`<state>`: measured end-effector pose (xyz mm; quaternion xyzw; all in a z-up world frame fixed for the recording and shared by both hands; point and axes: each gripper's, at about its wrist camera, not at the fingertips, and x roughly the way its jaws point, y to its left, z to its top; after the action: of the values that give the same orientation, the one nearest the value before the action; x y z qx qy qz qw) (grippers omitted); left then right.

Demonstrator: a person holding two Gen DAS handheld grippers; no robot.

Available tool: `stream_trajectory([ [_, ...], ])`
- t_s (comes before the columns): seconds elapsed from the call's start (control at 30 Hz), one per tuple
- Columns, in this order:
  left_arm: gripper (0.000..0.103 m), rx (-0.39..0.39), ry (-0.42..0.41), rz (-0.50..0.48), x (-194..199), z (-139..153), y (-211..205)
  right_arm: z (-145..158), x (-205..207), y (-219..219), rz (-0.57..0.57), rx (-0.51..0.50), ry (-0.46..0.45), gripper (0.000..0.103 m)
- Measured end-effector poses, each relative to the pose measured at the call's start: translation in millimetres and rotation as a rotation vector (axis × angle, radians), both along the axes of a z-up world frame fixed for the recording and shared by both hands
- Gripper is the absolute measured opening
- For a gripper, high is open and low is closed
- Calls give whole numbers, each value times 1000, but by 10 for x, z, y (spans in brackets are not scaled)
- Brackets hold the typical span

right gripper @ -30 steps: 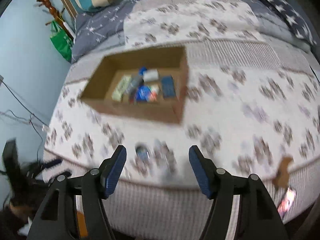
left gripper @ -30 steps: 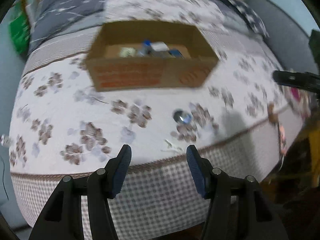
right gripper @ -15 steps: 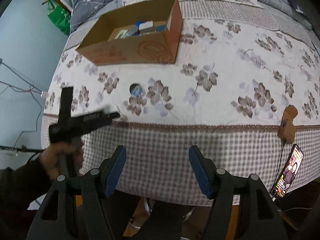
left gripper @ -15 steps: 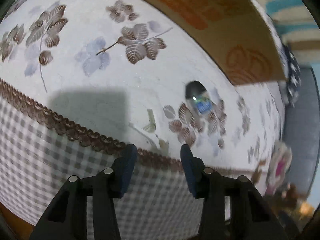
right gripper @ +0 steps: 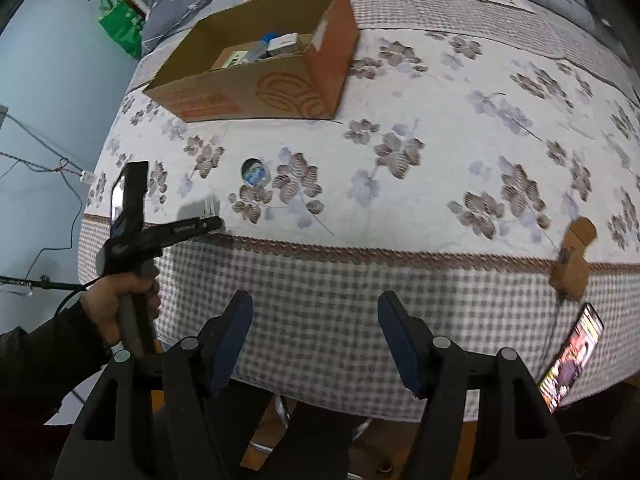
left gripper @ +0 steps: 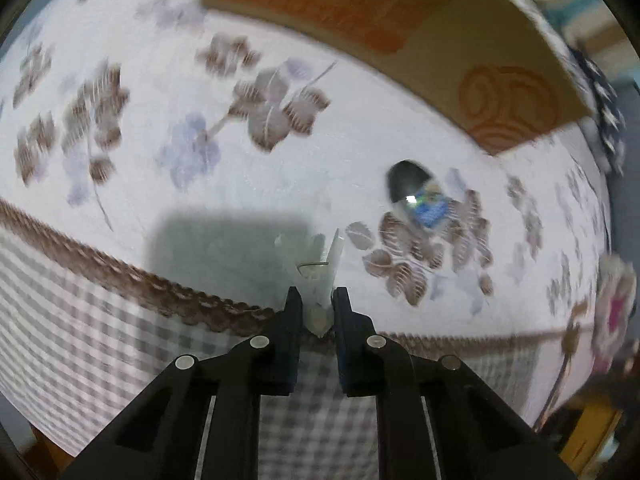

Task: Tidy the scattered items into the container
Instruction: 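Grasp the small white clip on the bed with the left tool, then hold the white clip with the left tool while the right tool grasps the eye-drops bottle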

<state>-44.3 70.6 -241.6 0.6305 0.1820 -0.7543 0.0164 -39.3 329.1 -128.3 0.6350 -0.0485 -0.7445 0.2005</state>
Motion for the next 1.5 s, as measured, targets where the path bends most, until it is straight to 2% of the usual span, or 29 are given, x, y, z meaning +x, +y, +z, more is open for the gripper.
stream_trajectory([
  [0.17, 13, -26, 118, -115, 230, 700, -38, -94, -140, -342, 39, -43, 11, 103],
  [0.3, 13, -37, 215, -169, 343, 1313, -220, -223, -262, -660, 47, -54, 23, 103],
  [0.43, 13, -31, 284, -196, 439, 1785, -453, -457, -468, -1028, 72, -7, 58, 103],
  [0.6, 13, -22, 307, -208, 597, 1965, -664, -888, -773, -1539, 159, 112, 108, 103],
  [0.83, 13, -5, 289, -205, 704, 1878, -933, -1480, -1008, -1991, 251, 245, 112, 103],
  [0.9, 13, -1, 292, -210, 708, 1864, -984, -1515, -1009, -2005, 241, 249, 120, 103],
  [1.03, 13, 10, 305, -213, 701, 1896, -1054, -1334, -1040, -1813, 106, 123, 77, 103],
  [1.13, 13, 20, 327, -206, 682, 1970, -1073, -1100, -983, -1679, 57, 65, 81, 103],
  [1.33, 13, 16, 392, -218, 583, 2262, -971, -253, -761, -1336, -37, -70, 136, 103],
  [1.5, 14, 4, 460, -226, 450, 2586, -870, 477, -502, -1059, -63, -130, 208, 103],
])
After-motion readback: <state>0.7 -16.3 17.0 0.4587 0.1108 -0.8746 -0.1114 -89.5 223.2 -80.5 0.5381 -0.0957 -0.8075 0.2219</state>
